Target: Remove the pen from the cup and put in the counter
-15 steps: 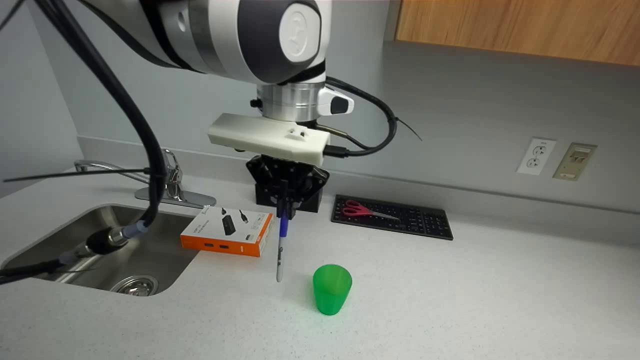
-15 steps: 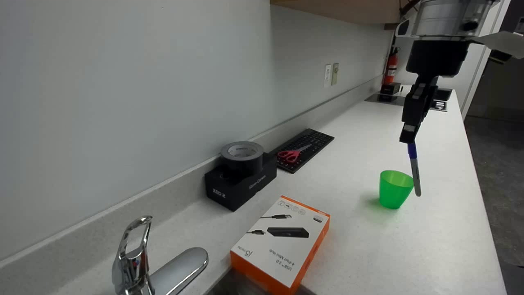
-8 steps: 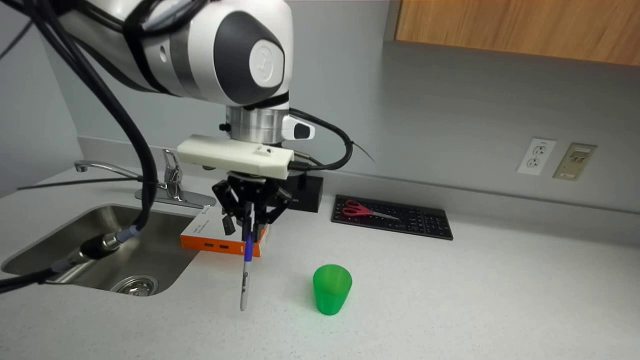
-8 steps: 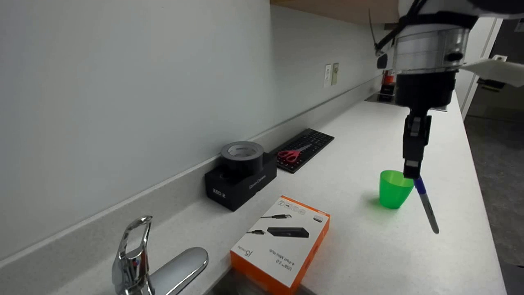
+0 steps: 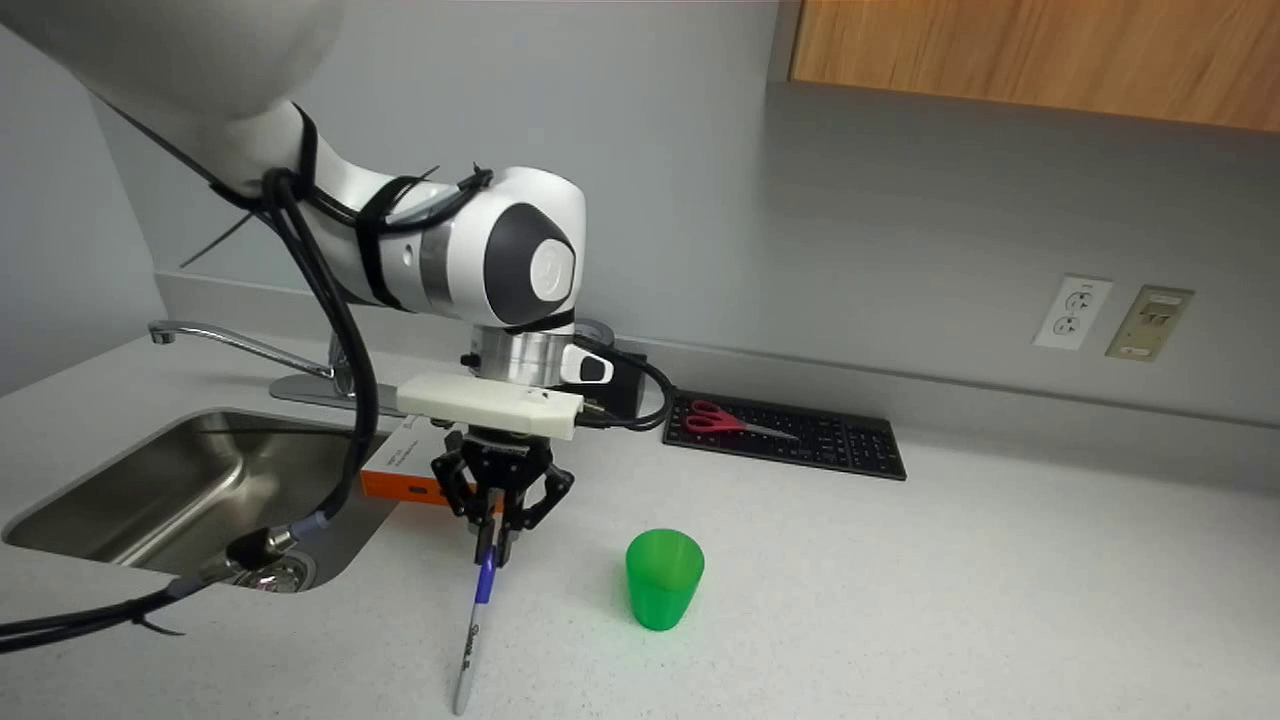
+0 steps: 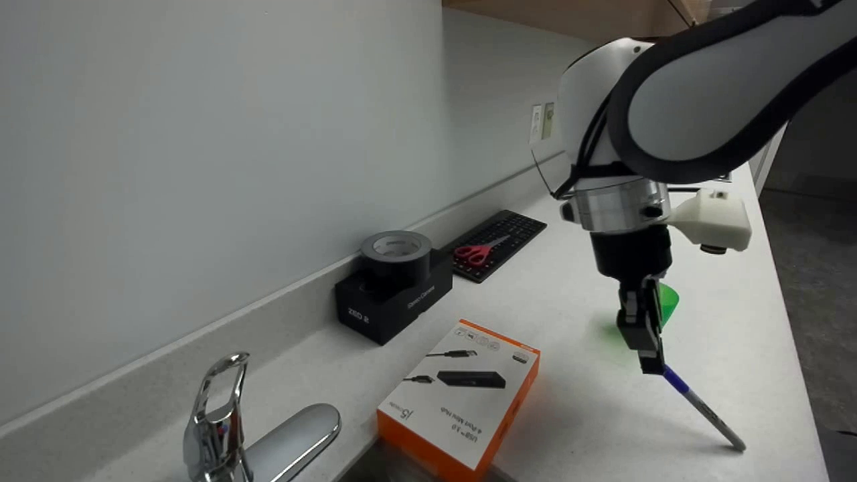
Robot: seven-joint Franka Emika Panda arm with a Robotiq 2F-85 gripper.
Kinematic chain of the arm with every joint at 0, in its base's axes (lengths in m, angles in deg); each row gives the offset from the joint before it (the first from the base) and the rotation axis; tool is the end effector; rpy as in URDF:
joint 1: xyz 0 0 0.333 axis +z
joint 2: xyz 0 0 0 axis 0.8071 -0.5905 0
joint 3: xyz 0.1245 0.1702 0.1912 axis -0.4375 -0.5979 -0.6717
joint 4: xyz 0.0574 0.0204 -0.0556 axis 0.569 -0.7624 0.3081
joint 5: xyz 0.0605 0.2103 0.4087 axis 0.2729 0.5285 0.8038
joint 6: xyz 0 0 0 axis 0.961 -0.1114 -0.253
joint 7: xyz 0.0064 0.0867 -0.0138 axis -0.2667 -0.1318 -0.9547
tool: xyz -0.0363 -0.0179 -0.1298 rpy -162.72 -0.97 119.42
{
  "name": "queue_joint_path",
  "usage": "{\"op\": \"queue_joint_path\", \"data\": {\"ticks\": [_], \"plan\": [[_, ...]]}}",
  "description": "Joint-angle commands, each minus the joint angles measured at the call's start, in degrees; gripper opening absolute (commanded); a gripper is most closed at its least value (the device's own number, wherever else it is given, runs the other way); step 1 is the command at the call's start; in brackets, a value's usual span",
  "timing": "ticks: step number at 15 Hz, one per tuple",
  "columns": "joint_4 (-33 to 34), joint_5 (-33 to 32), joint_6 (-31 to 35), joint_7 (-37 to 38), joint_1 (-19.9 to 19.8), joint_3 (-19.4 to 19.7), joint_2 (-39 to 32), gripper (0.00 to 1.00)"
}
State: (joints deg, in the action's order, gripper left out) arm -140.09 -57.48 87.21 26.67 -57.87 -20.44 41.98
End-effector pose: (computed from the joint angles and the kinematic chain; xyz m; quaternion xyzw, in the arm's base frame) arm 0.5266 -0.0784 0.1973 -0.9825 -0.0057 0.1857 0.0150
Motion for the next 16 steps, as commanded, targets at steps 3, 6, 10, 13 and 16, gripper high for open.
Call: {"op": "queue_joint_path", "data": {"ticks": [3,6,10,13,16], "plan": [[6.00,-0.79,-1.34,1.11,-0.01,-0.22,-5.18,0.40],[6.40,-1.73,0.23,1.82,0.12,-0.20,-5.24,0.56],[6.93,-1.95,0.66,2.02,0.07,-0.16,-4.92,0.85],[7.19,-2.03,1.00,2.31,0.10,-0.15,-4.74,1.00],[7.42,-2.12,1.36,2.80,0.13,-0.12,-4.81,1.00]]}}
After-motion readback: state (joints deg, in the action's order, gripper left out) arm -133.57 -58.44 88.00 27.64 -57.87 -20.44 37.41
